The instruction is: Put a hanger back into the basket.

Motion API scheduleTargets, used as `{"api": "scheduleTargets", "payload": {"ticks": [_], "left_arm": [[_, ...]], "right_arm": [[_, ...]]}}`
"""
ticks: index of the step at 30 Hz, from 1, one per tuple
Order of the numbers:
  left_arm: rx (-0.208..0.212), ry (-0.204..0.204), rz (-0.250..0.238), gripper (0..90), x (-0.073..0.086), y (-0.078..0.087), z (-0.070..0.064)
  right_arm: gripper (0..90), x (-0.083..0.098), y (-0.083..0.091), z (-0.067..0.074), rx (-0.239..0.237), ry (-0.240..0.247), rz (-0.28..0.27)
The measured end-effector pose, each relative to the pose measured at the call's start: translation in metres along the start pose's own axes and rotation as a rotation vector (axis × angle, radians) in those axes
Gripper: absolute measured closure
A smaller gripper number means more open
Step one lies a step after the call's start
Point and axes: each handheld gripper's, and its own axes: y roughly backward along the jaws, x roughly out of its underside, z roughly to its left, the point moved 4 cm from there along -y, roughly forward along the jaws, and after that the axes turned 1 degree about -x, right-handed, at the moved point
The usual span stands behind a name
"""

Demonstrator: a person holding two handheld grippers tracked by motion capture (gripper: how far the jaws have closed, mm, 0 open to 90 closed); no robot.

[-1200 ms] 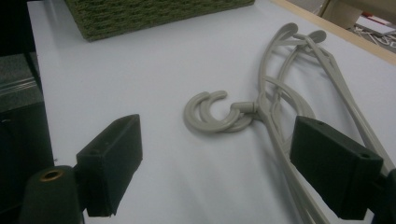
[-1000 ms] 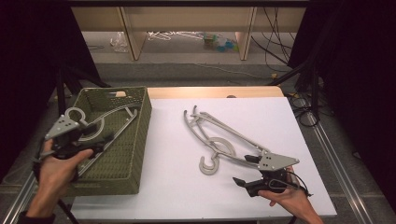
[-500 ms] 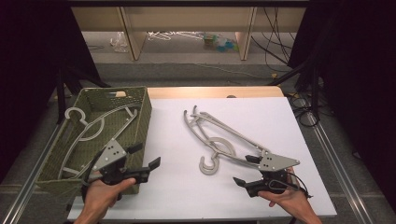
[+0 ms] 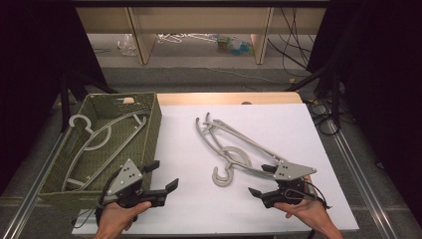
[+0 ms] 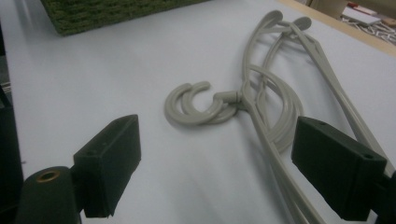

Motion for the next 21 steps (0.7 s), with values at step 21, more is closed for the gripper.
{"api": "scheduleTargets", "payload": {"ticks": [21], "left_arm": [[0.047, -0.035, 0.021, 16.5, 0.016, -0.006, -0.014]], "right_arm": [[32.1, 0.013, -0.049, -0.039, 0.060, 0.027, 0.285]]}}
